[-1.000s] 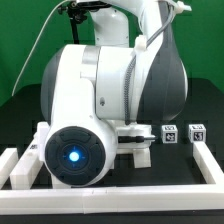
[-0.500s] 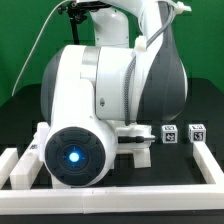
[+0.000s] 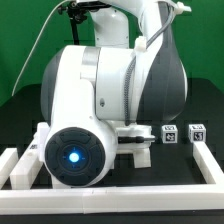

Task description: Assemble chair

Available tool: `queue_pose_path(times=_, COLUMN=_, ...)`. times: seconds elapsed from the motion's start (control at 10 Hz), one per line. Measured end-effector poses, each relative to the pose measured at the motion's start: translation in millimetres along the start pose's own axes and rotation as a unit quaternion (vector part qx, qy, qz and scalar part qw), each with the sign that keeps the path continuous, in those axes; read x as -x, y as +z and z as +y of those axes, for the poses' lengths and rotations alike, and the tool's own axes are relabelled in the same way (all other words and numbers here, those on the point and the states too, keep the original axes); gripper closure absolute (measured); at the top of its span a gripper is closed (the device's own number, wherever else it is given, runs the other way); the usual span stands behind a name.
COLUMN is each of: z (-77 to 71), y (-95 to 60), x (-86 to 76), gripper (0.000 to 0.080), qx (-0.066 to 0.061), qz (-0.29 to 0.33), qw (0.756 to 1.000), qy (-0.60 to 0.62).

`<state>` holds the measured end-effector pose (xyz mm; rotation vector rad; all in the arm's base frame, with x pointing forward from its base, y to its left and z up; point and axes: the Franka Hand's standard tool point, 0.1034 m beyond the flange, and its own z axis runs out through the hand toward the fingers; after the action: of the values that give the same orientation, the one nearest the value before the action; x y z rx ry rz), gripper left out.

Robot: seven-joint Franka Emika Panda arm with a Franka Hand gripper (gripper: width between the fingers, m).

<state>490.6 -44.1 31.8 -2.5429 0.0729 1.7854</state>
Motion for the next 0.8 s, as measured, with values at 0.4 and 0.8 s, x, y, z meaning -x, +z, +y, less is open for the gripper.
queue_pose_path(times=0.4, z=3.3, y=-66.5, x=29.9, gripper=0.015, qx=0.001, qz=0.112, qw=0.994, qy=-0.019)
queue_pose_path(times=0.8, z=38.7, y=-106.5, x=68.1, gripper=0.015, qx=-0.001, qz=0.285, qw=0.957, qy=-0.05)
